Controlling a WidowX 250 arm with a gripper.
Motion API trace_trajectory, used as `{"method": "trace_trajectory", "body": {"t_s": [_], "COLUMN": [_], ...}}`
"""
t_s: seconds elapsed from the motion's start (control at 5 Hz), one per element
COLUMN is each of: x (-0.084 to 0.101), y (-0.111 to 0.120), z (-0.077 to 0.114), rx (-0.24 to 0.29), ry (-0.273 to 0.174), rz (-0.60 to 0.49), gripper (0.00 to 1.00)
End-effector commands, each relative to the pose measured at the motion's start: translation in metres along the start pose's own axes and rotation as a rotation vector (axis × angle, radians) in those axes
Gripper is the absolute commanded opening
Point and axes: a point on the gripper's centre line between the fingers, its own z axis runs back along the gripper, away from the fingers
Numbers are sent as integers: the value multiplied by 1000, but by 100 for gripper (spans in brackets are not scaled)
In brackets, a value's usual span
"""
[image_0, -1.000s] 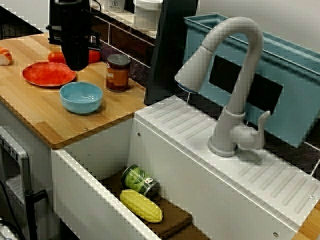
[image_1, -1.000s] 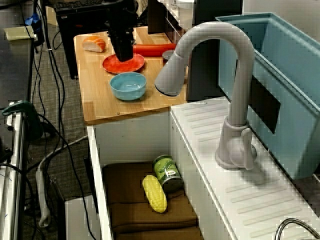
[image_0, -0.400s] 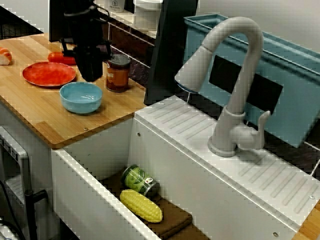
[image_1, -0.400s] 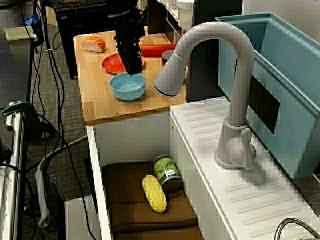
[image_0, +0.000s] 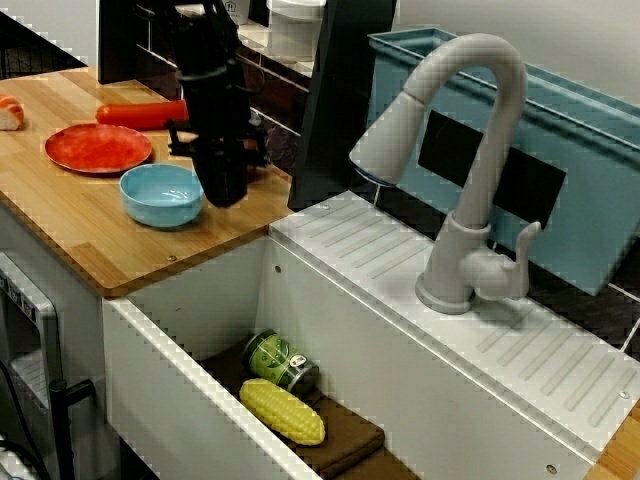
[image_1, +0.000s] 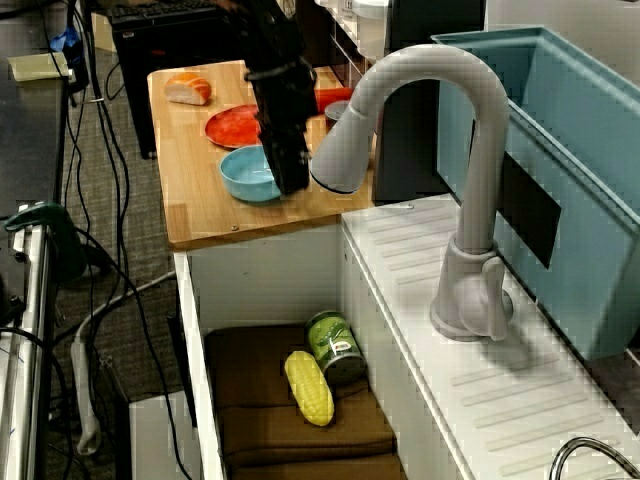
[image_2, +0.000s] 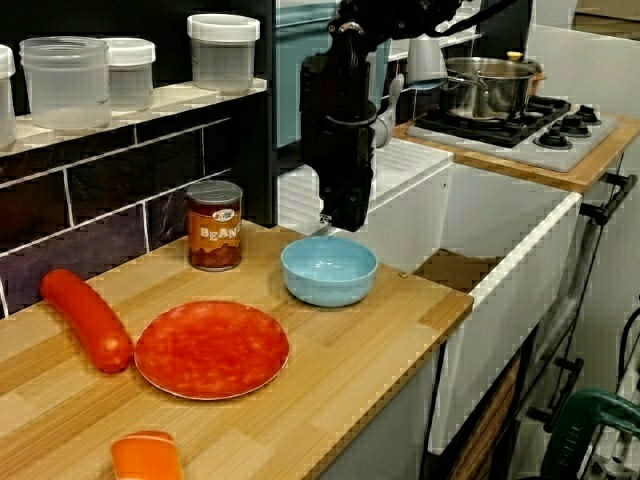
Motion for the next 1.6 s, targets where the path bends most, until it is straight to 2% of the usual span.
{"method": "trace_trajectory", "body": {"t_s": [0.0,0.4,0.6,0.8,1.0,1.2,1.4], "x": [-4,4,5,2,1,9,18], "y": [-12,4,21,43,67,81,94], "z": [0,9,24,38,55,67,75], "rx": [-7,43,53,98,134,136,116], "ry": [-55,-43,-38,-61,-62,-51,-35], "rz": [-9,2,-7,-12,-19,-3,9], "gripper": [0,0,0,0,0,0,0]}}
